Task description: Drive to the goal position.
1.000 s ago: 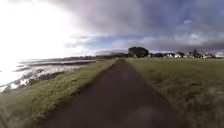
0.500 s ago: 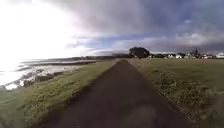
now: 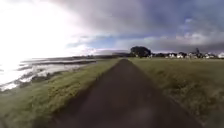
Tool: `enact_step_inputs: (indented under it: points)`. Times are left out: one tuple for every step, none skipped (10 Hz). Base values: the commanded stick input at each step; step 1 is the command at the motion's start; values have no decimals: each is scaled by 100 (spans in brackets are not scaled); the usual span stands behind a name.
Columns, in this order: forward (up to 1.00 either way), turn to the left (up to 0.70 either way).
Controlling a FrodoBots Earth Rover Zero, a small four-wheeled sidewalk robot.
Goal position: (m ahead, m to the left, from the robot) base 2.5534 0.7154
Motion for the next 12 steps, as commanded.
enact_step_inputs:
  points:
    - [70,-12]
    - [70,-6]
    - [70,0]
    - [70,0]
    - [70,0]
    - [70,0]
    - [70,0]
    - [70,0]
    - [70,0]
    - [70,0]
    - [70,0]
    - [70,0]
